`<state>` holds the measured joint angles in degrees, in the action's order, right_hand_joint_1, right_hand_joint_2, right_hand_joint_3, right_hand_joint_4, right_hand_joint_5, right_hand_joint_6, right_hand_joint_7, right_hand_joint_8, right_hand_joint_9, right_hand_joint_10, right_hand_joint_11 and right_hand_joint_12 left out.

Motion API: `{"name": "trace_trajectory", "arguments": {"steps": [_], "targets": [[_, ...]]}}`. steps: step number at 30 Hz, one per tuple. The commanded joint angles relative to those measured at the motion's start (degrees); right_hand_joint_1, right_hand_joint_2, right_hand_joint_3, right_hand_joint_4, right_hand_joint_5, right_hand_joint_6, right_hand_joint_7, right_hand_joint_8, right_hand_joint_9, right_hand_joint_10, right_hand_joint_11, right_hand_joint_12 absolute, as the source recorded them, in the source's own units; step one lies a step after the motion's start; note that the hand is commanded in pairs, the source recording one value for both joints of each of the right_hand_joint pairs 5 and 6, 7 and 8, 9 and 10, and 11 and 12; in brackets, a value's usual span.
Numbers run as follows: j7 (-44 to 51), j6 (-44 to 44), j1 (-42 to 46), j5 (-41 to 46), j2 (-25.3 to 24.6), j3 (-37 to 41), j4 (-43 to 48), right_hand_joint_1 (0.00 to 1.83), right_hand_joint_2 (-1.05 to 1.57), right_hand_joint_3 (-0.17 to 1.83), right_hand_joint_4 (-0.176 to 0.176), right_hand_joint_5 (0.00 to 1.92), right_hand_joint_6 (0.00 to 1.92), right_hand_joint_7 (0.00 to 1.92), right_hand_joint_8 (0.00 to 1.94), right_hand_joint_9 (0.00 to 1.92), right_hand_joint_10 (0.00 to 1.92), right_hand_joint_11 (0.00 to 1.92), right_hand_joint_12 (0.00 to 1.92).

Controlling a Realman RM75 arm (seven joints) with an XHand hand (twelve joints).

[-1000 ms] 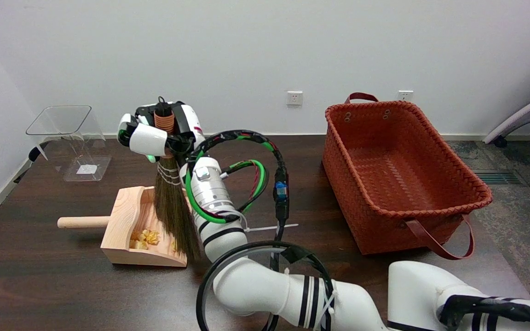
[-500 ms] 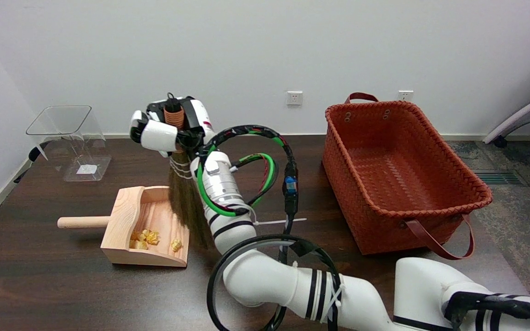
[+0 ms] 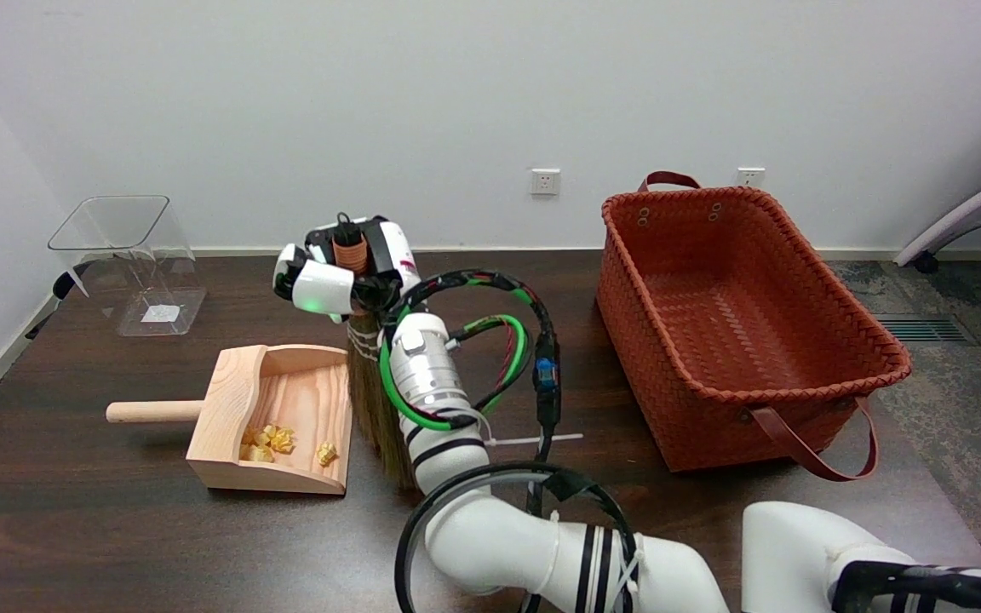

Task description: Sweep the paper balls into the dustpan.

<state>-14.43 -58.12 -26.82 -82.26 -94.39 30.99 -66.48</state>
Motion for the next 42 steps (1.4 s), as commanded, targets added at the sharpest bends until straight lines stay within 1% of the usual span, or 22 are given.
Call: {"name": "trace_trajectory", "arguments": {"steps": [1, 10, 14, 25, 30, 42], "targets": [[-0.2, -1.4, 3.5, 2.1, -5.0, -0.1, 3.2, 1.16, 0.39, 1.49, 0.000, 1.92, 1.92, 1.92, 1.92, 1.92, 1.92, 1.92, 1.92], [-0.2, -0.4, 2.2, 2.1, -8.3, -0.2, 5.8, 1.15, 0.41, 1.46, 0.000, 1.92, 1.92, 1.92, 1.92, 1.92, 1.92, 1.92, 1.92], [-0.2, 0.2, 1.7, 2.1, -8.8, -0.3, 6.6, 1.15, 0.42, 1.45, 0.000, 1.92, 1.92, 1.92, 1.92, 1.92, 1.92, 1.92, 1.92], [-0.9, 1.4, 0.8, 1.5, -9.1, -0.3, 6.6, 1.14, 0.43, 1.44, 0.000, 1.92, 1.92, 1.92, 1.92, 1.92, 1.92, 1.92, 1.92], [-0.9, 1.7, -0.9, -0.4, -8.4, -0.3, 5.2, 1.14, 0.41, 1.45, 0.000, 1.92, 1.92, 1.92, 1.92, 1.92, 1.92, 1.92, 1.92], [-3.6, 4.2, -4.5, 0.2, -8.7, 0.5, 5.1, 1.14, 0.40, 1.46, 0.000, 1.92, 1.92, 1.92, 1.92, 1.92, 1.92, 1.92, 1.92]]}}
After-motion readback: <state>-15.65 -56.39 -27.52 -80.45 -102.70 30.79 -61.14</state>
